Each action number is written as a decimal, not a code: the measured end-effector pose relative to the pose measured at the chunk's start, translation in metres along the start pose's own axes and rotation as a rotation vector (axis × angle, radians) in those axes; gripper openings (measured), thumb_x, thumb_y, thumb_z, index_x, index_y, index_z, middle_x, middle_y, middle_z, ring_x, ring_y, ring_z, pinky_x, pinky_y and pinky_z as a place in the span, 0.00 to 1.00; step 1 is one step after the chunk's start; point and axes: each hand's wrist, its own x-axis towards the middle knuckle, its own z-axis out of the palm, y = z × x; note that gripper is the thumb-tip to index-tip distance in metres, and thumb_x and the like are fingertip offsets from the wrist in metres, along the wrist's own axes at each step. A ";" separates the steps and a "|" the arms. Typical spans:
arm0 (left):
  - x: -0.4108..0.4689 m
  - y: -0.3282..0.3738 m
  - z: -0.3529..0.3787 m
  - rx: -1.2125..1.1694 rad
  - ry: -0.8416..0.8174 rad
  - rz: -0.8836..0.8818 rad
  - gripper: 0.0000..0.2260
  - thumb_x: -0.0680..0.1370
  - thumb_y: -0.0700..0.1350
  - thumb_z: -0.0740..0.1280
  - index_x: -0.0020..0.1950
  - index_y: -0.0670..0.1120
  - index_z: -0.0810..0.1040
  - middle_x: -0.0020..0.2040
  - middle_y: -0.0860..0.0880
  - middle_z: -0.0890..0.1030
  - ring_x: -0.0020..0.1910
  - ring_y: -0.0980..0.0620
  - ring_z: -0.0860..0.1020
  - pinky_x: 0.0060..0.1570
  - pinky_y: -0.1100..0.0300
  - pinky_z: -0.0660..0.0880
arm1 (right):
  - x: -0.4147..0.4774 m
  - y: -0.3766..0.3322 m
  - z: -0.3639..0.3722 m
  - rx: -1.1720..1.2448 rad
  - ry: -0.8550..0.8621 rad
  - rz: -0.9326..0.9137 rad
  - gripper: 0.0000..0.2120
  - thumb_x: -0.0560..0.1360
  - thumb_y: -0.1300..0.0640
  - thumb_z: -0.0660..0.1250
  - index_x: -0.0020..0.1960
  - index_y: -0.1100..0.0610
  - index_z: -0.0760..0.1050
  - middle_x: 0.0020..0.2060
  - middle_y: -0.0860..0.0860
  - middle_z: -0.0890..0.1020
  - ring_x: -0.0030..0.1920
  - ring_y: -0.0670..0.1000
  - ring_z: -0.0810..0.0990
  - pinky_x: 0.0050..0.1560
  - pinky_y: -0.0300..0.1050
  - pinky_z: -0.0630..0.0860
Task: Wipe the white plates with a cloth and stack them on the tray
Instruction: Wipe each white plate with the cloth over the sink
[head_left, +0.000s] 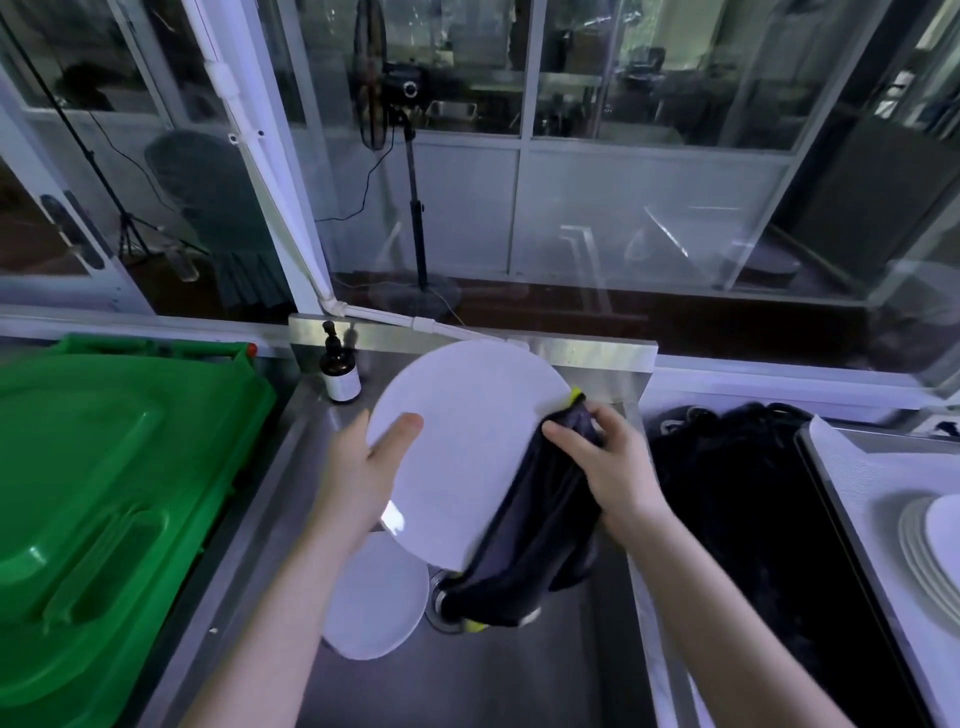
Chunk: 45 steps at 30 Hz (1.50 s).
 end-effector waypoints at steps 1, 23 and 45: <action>0.006 0.004 -0.005 0.055 -0.074 0.028 0.03 0.80 0.51 0.70 0.51 0.54 0.82 0.45 0.59 0.86 0.45 0.57 0.84 0.40 0.59 0.78 | 0.007 -0.014 -0.002 -0.149 -0.080 -0.103 0.10 0.70 0.60 0.77 0.45 0.62 0.77 0.38 0.52 0.83 0.42 0.45 0.78 0.48 0.41 0.74; 0.001 0.014 -0.008 -0.014 -0.019 0.180 0.14 0.82 0.46 0.67 0.47 0.68 0.82 0.46 0.64 0.85 0.44 0.65 0.83 0.40 0.70 0.76 | 0.011 -0.030 0.003 -0.053 -0.082 -0.041 0.09 0.71 0.61 0.75 0.45 0.61 0.76 0.42 0.59 0.84 0.44 0.51 0.80 0.52 0.50 0.76; -0.006 0.005 0.006 -0.141 -0.001 0.123 0.11 0.78 0.51 0.68 0.50 0.70 0.81 0.51 0.63 0.85 0.49 0.63 0.83 0.41 0.69 0.78 | -0.003 -0.003 0.003 0.230 0.021 0.098 0.07 0.71 0.59 0.75 0.47 0.57 0.80 0.46 0.57 0.86 0.49 0.56 0.84 0.53 0.55 0.79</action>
